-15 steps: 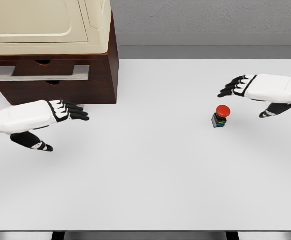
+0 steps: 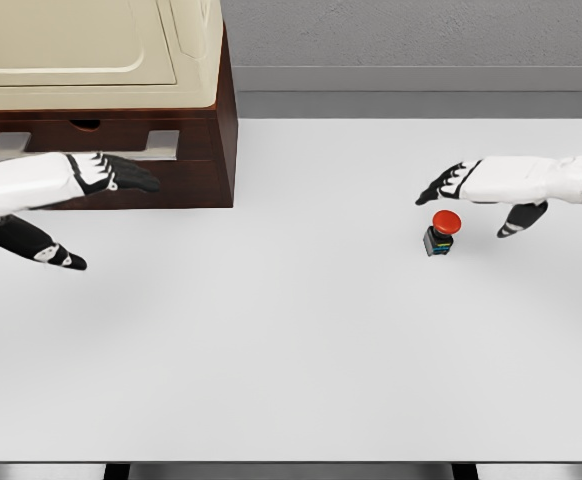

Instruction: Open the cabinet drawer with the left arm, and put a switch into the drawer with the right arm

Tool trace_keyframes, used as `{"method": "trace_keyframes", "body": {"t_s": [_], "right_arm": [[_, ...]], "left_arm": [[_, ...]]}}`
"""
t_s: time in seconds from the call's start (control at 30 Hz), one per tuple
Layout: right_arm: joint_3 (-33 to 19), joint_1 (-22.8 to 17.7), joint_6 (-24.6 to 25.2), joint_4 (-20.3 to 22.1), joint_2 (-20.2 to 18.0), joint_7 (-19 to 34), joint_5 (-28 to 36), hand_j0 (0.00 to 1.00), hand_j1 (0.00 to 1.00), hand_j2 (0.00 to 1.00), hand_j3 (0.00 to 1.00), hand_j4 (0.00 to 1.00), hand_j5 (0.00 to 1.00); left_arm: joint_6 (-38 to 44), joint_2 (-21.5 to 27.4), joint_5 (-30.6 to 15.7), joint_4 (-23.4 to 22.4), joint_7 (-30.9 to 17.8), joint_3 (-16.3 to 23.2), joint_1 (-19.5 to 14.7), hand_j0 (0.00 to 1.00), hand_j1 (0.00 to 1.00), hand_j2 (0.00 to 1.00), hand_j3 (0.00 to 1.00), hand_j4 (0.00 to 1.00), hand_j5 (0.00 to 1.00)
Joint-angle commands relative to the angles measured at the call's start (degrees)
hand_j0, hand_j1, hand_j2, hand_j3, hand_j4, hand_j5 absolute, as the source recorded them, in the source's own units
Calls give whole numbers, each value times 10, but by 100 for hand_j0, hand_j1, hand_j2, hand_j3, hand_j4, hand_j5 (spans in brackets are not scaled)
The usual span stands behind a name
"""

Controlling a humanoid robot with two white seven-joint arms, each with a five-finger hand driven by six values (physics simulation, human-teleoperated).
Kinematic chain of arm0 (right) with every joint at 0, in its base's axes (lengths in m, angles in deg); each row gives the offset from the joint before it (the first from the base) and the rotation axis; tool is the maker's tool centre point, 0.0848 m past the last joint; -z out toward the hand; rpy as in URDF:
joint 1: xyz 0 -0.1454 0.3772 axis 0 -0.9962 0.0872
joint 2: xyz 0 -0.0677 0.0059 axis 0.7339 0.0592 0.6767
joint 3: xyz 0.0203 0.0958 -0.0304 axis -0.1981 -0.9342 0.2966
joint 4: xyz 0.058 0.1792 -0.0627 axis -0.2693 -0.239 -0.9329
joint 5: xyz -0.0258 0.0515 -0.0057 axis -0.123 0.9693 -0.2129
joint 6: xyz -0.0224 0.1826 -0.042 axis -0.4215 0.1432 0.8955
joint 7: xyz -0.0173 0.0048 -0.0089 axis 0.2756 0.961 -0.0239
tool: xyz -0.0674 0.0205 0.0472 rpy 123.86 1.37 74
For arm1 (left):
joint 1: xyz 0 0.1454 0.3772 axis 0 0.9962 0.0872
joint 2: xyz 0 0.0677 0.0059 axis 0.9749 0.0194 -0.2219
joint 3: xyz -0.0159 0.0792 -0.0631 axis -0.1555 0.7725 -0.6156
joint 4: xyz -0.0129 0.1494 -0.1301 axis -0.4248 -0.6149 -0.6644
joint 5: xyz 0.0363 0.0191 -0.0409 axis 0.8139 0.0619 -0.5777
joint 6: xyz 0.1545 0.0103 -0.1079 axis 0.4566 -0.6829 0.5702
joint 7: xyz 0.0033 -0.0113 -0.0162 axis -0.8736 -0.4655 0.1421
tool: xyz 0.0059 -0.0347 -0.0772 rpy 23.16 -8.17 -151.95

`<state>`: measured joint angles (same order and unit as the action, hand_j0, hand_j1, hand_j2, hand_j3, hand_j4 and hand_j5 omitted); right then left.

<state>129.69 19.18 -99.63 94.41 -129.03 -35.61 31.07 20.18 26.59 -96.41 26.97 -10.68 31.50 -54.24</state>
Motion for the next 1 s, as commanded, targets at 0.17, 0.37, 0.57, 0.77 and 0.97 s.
{"method": "trace_keyframes", "body": {"t_s": [0.17, 0.37, 0.57, 0.77, 0.97], "right_arm": [[13, 3, 1, -45, 51, -5, 6, 100, 100, 100, 100, 100, 100], [24, 13, 1, -70, 63, 9, -2, 100, 100, 100, 100, 100, 100], [23, 13, 1, -83, 72, 18, -2, 100, 100, 100, 100, 100, 100], [27, 13, 1, -84, 84, 19, -2, 100, 100, 100, 100, 100, 100], [35, 11, 1, -83, 84, 19, -2, 100, 100, 100, 100, 100, 100]], "left_arm": [[1, -3, -2, -41, 1, -6, -1, 100, 100, 100, 100, 100, 100], [1, -44, -3, -94, 3, -4, -4, 100, 100, 100, 100, 100, 100], [1, -56, -8, -142, 1, 4, -2, 100, 100, 100, 100, 100, 100], [1, -55, -8, -150, -1, 5, 2, 100, 100, 100, 100, 100, 100], [1, -60, -9, -163, 1, 5, 2, 100, 100, 100, 100, 100, 100]]}}
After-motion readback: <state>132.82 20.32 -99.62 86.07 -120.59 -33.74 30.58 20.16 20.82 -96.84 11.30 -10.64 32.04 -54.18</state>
